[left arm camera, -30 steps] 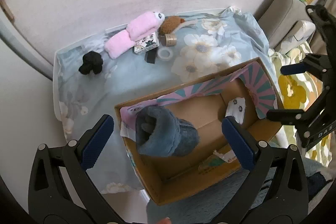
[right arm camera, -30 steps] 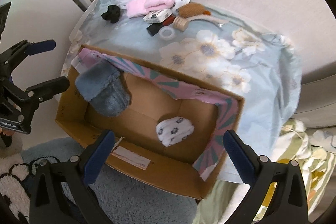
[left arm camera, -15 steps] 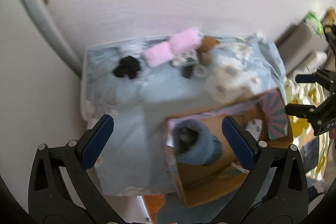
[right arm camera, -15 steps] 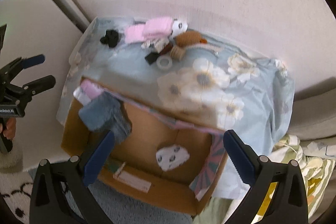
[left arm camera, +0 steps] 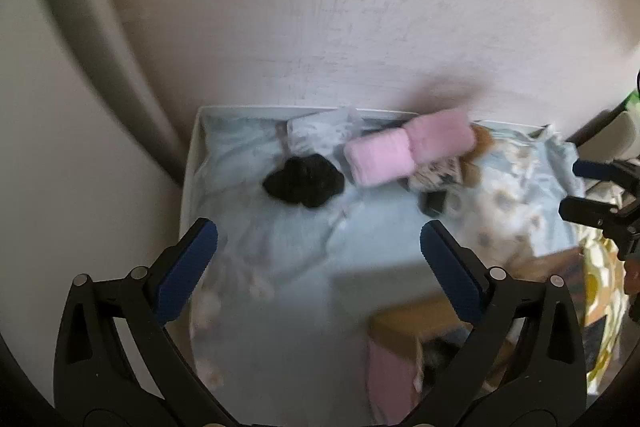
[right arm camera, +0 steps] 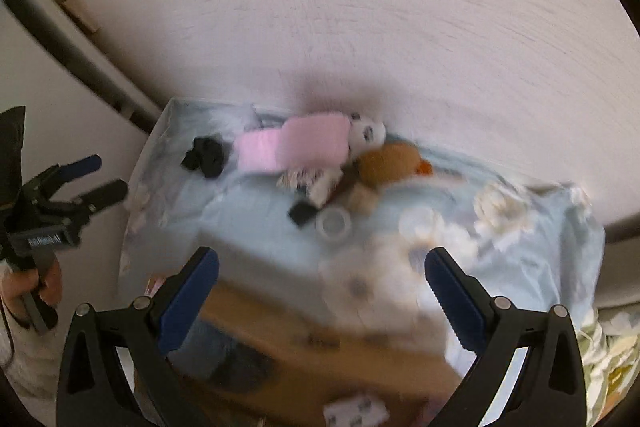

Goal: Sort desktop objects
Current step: 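Grasp the black scrunchie with the left tool while the right grasps the pink fuzzy item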

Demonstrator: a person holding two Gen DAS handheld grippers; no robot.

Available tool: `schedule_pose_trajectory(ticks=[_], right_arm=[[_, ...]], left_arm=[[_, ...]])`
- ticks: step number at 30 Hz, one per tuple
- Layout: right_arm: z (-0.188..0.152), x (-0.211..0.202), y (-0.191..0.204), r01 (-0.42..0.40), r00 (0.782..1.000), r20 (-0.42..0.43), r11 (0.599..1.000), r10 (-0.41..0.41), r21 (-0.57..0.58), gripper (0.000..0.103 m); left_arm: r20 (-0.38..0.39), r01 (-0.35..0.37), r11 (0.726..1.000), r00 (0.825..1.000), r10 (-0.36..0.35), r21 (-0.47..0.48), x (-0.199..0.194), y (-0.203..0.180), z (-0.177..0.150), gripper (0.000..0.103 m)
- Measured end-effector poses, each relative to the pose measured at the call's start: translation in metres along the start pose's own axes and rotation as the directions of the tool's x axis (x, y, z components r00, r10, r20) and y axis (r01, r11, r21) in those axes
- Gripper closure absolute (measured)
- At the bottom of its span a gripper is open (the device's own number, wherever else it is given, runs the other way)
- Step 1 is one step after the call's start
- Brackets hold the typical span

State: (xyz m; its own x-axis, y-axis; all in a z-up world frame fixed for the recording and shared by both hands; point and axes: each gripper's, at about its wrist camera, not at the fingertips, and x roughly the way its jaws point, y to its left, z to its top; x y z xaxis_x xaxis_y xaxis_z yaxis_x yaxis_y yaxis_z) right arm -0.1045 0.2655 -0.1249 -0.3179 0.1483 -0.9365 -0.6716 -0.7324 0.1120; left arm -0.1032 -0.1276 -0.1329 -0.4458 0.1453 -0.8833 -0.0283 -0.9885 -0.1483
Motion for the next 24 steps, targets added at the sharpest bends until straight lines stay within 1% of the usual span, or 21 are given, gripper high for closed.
schedule_pose_trajectory(ticks=[1,3,5,8,10,13,14,16,17,18,19,20,21,22,23,24], right_arm=[[0.007,0.011,0.001,0.005,1.000,-0.004,1.000,-0.005,0.002,0.000],[0.021,0.034,0.003,0.014,1.000,-0.014,1.000,-0.014,0.006,0.002],[0.030,0.050,0.004,0.024,1.000,-0.016,1.000,-0.024,-0.001,0.005],[0.042,0.073,0.005,0.053,0.999,-0.011,0.999,-0.053,0.001,0.006],[0.048,0.084,0.003,0.051,0.999,-0.012,0.998,-0.050,0.026,0.008],[0.054,0.093,-0.003,0.026,1.000,-0.005,0.997,-0.025,0.076,0.013],[0.055,0.095,-0.005,0.018,1.000,-0.005,0.996,-0.018,0.090,0.015],[0.056,0.101,-0.006,0.010,1.000,-0.016,0.995,-0.008,0.101,0.026],[0.057,0.104,-0.006,0.004,1.000,-0.023,0.995,-0.002,0.101,0.041],[0.057,0.107,-0.006,-0.006,1.000,-0.028,0.995,0.009,0.104,0.054],[0.056,0.109,-0.006,-0.017,0.999,-0.031,0.994,0.020,0.106,0.060],[0.055,0.110,-0.006,-0.021,0.999,-0.030,0.994,0.024,0.107,0.067],[0.054,0.109,-0.006,-0.022,0.999,-0.027,0.994,0.025,0.108,0.071],[0.053,0.107,-0.006,-0.026,0.999,-0.020,0.994,0.029,0.108,0.073],[0.052,0.103,-0.006,-0.034,0.999,-0.011,0.994,0.035,0.106,0.079],[0.051,0.100,-0.006,-0.041,0.999,-0.004,0.993,0.042,0.107,0.080]], left_arm=[[-0.003,-0.006,1.000,1.000,0.006,0.004,0.013,-0.001,0.002,0.006],[-0.037,-0.009,1.000,0.999,0.009,0.006,0.038,0.000,0.006,0.013],[-0.061,-0.012,1.000,0.998,0.012,0.001,0.061,0.003,0.008,0.013],[-0.077,-0.025,1.000,0.997,0.025,0.004,0.085,0.007,0.009,0.013],[-0.081,-0.037,0.999,0.996,0.037,0.005,0.099,0.009,0.010,0.013],[-0.083,-0.027,1.000,0.996,0.026,-0.004,0.114,0.011,0.012,0.013],[-0.086,-0.023,1.000,0.996,0.022,-0.006,0.118,0.011,0.012,0.013],[-0.093,-0.024,1.000,0.995,0.023,-0.004,0.127,0.011,0.012,0.016],[-0.100,-0.023,1.000,0.995,0.023,-0.002,0.131,0.011,0.011,0.025],[-0.112,-0.020,1.000,0.994,0.020,-0.001,0.136,0.011,0.011,0.039],[-0.126,-0.016,1.000,0.992,0.015,-0.005,0.140,0.011,0.009,0.042],[-0.105,-0.030,1.000,0.994,0.031,0.007,0.139,0.009,0.009,0.053],[-0.099,-0.031,0.999,0.995,0.033,0.017,0.139,0.007,0.009,0.064],[-0.097,-0.043,0.999,0.994,0.046,0.030,0.138,0.005,0.009,0.067],[-0.099,-0.038,0.999,0.994,0.041,0.032,0.138,0.005,0.008,0.072],[-0.101,-0.026,0.999,0.994,0.028,0.025,0.137,0.005,0.008,0.075]])
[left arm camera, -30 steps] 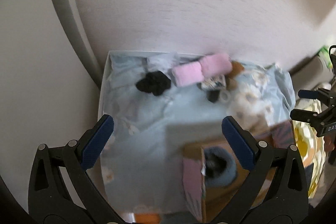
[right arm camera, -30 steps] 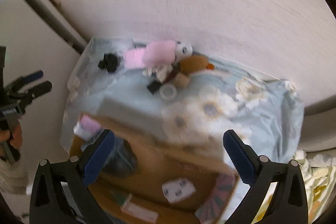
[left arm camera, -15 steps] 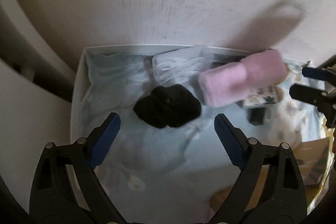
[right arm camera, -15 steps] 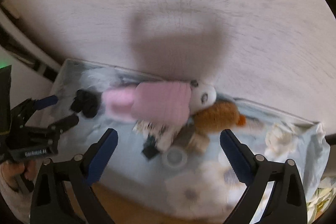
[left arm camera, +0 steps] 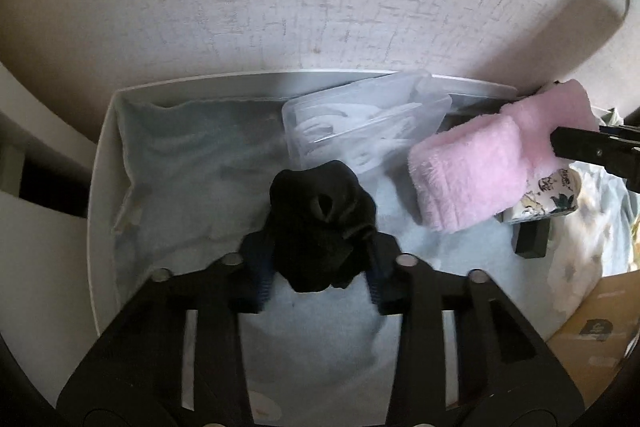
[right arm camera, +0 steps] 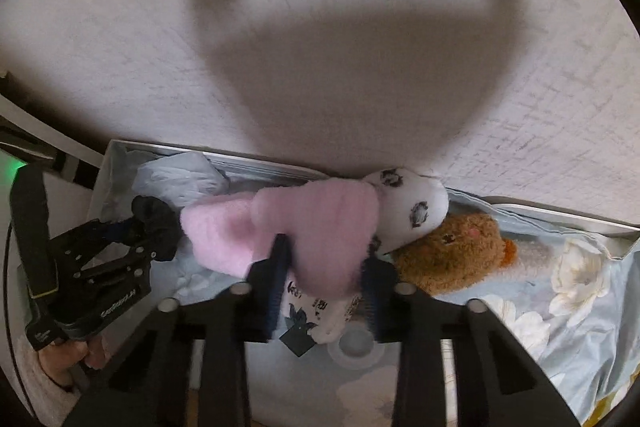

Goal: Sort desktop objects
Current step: 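Grasp the black scrunchie with the left tool while the right grasps the pink fuzzy item, then carry scrunchie and pink item into the box and open both tools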

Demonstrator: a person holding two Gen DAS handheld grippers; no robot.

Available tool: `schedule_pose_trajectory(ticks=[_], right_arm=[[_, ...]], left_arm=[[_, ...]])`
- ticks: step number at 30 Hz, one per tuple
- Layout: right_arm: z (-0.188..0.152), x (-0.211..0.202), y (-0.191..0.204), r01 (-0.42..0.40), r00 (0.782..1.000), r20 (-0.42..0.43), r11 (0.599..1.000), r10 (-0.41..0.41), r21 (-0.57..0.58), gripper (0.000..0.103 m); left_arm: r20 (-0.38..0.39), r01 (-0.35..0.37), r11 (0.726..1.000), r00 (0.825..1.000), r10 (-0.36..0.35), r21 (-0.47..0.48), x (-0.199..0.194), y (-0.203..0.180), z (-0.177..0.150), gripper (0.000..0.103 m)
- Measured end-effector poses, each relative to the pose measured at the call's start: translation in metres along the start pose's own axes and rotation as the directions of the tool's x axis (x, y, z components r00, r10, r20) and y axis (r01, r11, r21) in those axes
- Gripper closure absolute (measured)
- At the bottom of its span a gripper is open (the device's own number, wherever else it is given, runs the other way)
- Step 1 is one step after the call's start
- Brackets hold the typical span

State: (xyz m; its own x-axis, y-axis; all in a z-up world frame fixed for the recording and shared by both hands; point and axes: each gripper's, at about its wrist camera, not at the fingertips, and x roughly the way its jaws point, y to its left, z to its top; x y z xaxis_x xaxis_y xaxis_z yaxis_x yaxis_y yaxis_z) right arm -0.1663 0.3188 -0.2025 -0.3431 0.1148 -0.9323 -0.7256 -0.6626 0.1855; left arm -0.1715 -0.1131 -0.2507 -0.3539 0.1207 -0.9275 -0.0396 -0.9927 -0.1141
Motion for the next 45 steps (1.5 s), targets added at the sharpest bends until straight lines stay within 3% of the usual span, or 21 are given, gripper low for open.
schedule_pose_trajectory(ticks=[7,15,21,30,37,45], right_arm=[[-0.010,-0.022,-0.005,-0.015,1.000,0.017,1.000,0.015,-0.015,0.082],[-0.018,-0.059,0.007,-0.005,0.998,0.055,0.996,0.010,-0.084,0.082],[-0.048,-0.112,0.011,-0.017,0.996,0.082,0.988,0.030,-0.156,0.082],[-0.098,-0.178,0.007,-0.024,0.997,0.069,0.971,0.042,-0.239,0.082],[-0.135,-0.200,0.016,-0.006,0.997,0.066,0.951,0.028,-0.310,0.082],[-0.173,-0.184,0.017,-0.055,0.999,-0.019,0.947,0.051,-0.315,0.082]], left_arm=[[0.007,0.032,0.999,0.999,-0.032,-0.028,-0.018,-0.004,-0.008,0.079],[0.016,0.002,1.000,1.000,-0.002,-0.001,-0.057,-0.020,-0.019,0.079],[0.065,0.054,0.998,0.996,-0.055,0.010,-0.122,-0.040,-0.026,0.079],[0.098,0.126,0.986,0.986,-0.137,0.109,-0.208,-0.092,-0.049,0.079],[0.084,0.159,0.973,0.981,-0.175,0.169,-0.246,-0.128,-0.069,0.079],[0.008,0.221,0.948,0.973,-0.229,0.230,-0.233,-0.160,-0.104,0.079]])
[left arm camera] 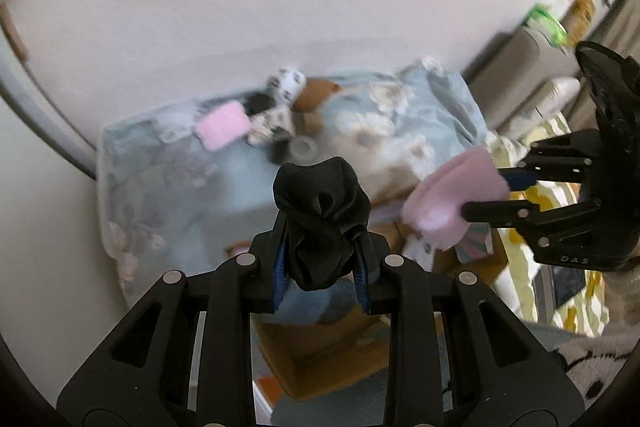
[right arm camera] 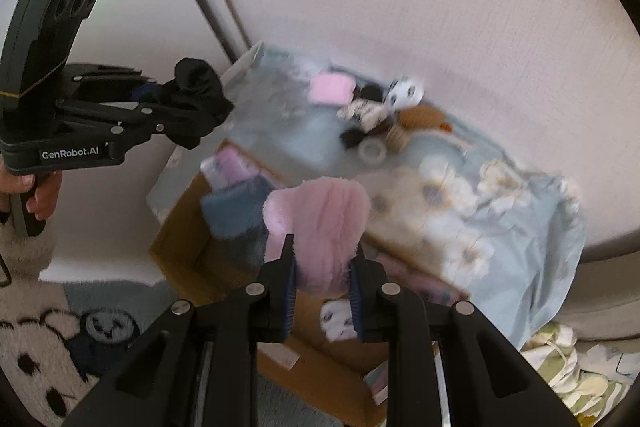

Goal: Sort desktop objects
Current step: 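Carry scrunchie and pink item into the box and open both tools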

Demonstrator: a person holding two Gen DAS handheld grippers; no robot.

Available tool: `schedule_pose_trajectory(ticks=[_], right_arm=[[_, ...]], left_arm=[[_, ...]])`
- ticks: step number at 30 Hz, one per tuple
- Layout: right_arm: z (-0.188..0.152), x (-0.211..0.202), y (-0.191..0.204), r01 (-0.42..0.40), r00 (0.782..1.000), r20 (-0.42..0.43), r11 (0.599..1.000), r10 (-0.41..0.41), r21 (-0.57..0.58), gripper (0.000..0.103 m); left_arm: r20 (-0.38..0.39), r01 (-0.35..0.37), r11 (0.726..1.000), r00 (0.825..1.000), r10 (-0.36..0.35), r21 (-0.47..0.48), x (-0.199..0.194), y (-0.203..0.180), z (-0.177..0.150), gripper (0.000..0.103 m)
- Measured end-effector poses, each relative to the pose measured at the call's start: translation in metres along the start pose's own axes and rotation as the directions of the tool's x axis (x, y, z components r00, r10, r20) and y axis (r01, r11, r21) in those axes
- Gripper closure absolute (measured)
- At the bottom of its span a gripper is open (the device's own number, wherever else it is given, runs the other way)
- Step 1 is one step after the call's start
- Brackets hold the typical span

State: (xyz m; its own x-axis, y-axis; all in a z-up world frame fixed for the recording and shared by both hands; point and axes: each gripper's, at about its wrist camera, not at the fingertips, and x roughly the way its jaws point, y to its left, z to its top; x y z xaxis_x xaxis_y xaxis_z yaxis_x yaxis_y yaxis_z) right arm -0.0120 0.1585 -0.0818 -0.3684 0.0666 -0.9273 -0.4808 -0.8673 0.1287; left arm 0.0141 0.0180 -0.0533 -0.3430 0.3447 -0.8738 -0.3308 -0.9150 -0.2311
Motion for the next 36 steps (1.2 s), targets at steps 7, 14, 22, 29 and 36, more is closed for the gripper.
schedule_pose_trajectory(ticks=[7,14,22,29,36], right_arm=[[-0.026,0.007,-0.001,-0.015,1.000,-0.009,0.998,0.016,0.061,0.082],[-0.045,0.019,0.001,-0.012,0.998,-0.055,0.997,0.016,0.072,0.082],[-0.056,0.031,-0.005,-0.009,0.996,-0.090,0.995,0.018,0.100,0.082],[-0.057,0.037,-0.004,0.002,0.992,-0.128,0.995,0.010,0.095,0.078],[-0.061,0.044,-0.011,-0.010,0.984,-0.172,0.990,0.035,0.144,0.009]], left_arm=[[-0.080,0.029,1.000,0.996,-0.029,-0.005,0.022,-0.010,-0.025,0.079],[-0.132,-0.001,1.000,0.991,0.005,0.028,0.042,-0.018,-0.043,0.079],[-0.164,-0.029,0.999,0.986,0.035,0.038,0.060,-0.021,-0.053,0.079],[-0.181,-0.042,0.997,0.982,0.052,0.061,0.068,-0.025,-0.055,0.078],[-0.160,-0.060,0.995,0.984,0.073,0.085,0.066,-0.035,-0.053,0.000]])
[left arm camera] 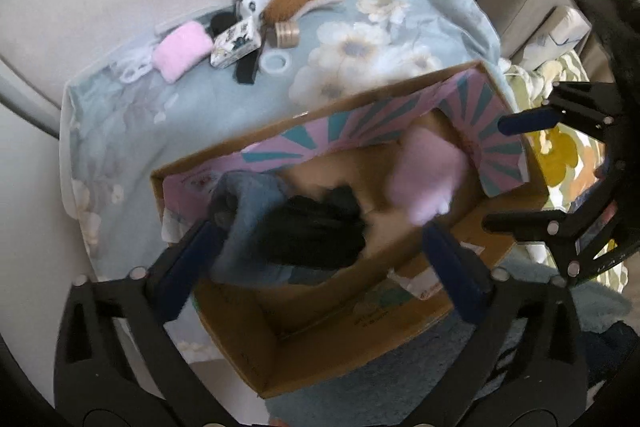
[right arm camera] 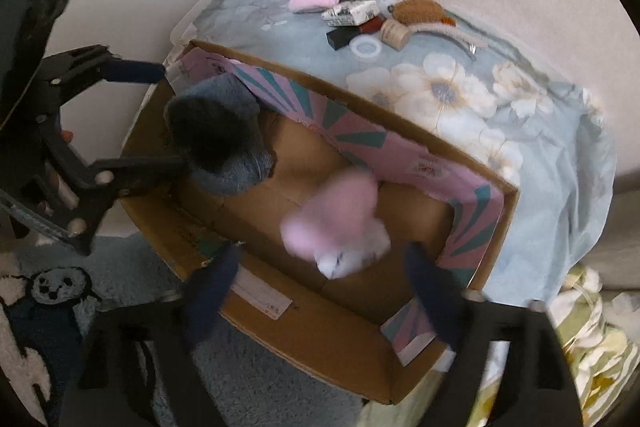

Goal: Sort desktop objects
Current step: 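Carry scrunchie and pink item into the box and open both tools, then grasp the clear plastic box with the left tool while the right grasps the brown plush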

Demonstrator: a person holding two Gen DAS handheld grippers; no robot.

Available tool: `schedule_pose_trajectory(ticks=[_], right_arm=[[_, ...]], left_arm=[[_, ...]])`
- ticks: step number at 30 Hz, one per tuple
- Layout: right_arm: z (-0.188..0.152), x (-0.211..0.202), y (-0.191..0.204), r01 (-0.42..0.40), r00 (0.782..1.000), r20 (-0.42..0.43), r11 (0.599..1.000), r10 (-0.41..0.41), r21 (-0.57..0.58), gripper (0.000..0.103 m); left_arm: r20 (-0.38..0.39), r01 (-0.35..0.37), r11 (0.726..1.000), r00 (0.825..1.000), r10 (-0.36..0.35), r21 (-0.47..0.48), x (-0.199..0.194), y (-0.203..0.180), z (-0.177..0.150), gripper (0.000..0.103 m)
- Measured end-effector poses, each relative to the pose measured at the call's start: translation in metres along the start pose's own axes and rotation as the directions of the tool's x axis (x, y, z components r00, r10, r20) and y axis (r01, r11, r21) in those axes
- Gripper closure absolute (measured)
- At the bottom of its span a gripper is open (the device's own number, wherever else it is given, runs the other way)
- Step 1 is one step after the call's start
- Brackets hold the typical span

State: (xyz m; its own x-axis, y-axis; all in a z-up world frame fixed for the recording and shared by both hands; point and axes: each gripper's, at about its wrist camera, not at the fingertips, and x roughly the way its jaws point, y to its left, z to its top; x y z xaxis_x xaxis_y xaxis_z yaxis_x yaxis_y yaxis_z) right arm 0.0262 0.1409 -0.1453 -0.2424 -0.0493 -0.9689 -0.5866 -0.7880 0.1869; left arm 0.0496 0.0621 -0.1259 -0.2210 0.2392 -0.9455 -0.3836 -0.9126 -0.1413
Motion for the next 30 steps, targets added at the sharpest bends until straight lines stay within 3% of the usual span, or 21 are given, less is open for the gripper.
schedule_pose_trajectory(ticks=[2,7,12,15,22,30], right_arm=[[-0.001,0.000,-0.004,-0.019,1.000,-0.007,1.000,0.019,0.017,0.000],[0.002,-0.013,-0.009,-0.032,0.999,0.034,0.999,0.031,0.034,0.000],[0.006,-0.023,-0.007,-0.068,0.997,0.043,0.997,0.066,0.046,0.000],[0.010,-0.027,0.002,-0.025,1.000,-0.005,1.000,0.025,-0.012,0.000],[0.012,-0.042,0.004,0.065,0.997,0.030,0.998,-0.064,-0.022,0.000],[0.013,-0.025,-0.001,0.081,0.997,-0.003,0.997,-0.081,0.005,0.000]], left_arm=[[-0.003,0.002,1.000,1.000,-0.002,0.003,0.001,-0.001,0.001,0.000],[-0.003,-0.040,0.999,0.999,0.040,0.004,0.002,0.002,0.003,0.000],[0.008,-0.030,0.999,1.000,0.030,-0.034,-0.005,0.010,0.004,0.000],[0.022,-0.036,0.998,0.999,0.037,-0.059,-0.012,0.016,0.004,0.000],[0.044,-0.061,0.994,0.997,0.065,-0.095,-0.029,0.027,0.002,0.000],[0.047,-0.055,0.995,0.997,0.059,-0.081,-0.035,0.027,0.003,0.000]])
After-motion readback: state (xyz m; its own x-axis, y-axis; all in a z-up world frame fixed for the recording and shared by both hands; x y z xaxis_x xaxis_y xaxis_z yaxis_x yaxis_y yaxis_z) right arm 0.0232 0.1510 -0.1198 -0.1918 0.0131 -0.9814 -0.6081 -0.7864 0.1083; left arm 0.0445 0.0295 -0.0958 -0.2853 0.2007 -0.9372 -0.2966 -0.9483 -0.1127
